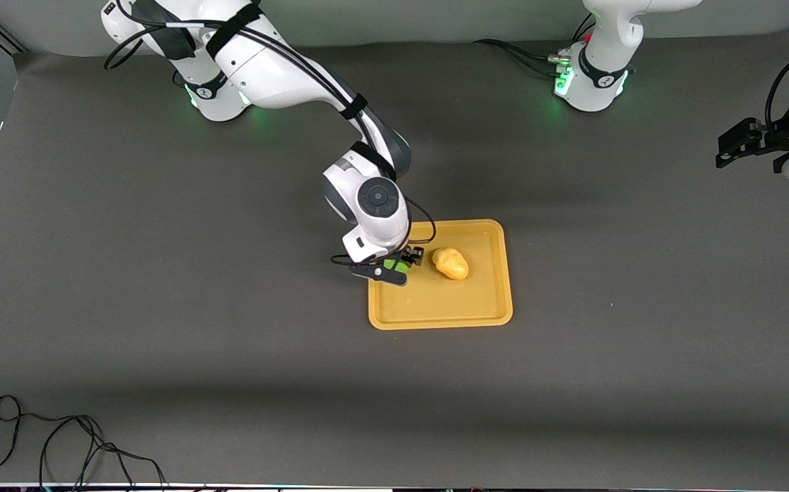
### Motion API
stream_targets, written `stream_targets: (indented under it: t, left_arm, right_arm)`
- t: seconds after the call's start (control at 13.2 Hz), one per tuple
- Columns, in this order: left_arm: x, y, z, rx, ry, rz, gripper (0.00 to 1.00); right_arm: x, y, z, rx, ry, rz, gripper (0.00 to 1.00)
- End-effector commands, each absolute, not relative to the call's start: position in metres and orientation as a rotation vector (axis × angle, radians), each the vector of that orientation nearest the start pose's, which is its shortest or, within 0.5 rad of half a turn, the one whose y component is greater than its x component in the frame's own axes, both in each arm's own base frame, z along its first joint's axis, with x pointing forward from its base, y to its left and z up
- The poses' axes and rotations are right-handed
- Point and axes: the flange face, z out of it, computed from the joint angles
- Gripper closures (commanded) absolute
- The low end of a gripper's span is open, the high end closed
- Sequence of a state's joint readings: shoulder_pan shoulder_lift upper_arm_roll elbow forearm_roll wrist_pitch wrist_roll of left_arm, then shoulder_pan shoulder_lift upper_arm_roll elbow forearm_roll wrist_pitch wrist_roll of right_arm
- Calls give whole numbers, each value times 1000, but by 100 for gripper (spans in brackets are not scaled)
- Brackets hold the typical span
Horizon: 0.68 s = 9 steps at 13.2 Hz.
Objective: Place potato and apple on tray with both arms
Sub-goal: 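Lift the apple with the right gripper and carry it over the tray, then lower the apple beside the potato and open the right gripper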
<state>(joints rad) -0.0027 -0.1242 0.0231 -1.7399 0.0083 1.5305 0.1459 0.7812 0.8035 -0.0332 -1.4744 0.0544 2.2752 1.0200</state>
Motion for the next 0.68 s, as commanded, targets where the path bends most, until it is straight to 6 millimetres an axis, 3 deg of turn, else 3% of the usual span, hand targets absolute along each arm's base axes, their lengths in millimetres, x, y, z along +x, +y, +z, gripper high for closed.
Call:
stream_targets:
  t: [0.0, 0.23, 0.3, 0.38, 0.61]
  left_arm:
    - [511, 10, 611, -3133, 205, 126, 12]
    - [510, 10, 611, -3133, 205, 123, 12]
    - [510, 10, 611, -3133, 205, 123, 12]
    - [510, 10, 611, -3133, 205, 123, 12]
    - [510, 10, 611, -3133, 205, 123, 11]
  right_arm:
    - [525, 499, 199, -3086, 499, 0, 49]
    - [526, 497, 192, -3094, 503, 0, 48]
    - [527, 497, 192, -3088, 509, 1, 30]
    - [528, 497, 193, -3084, 513, 0, 0]
    - [531, 500, 208, -3057, 542, -11, 0]
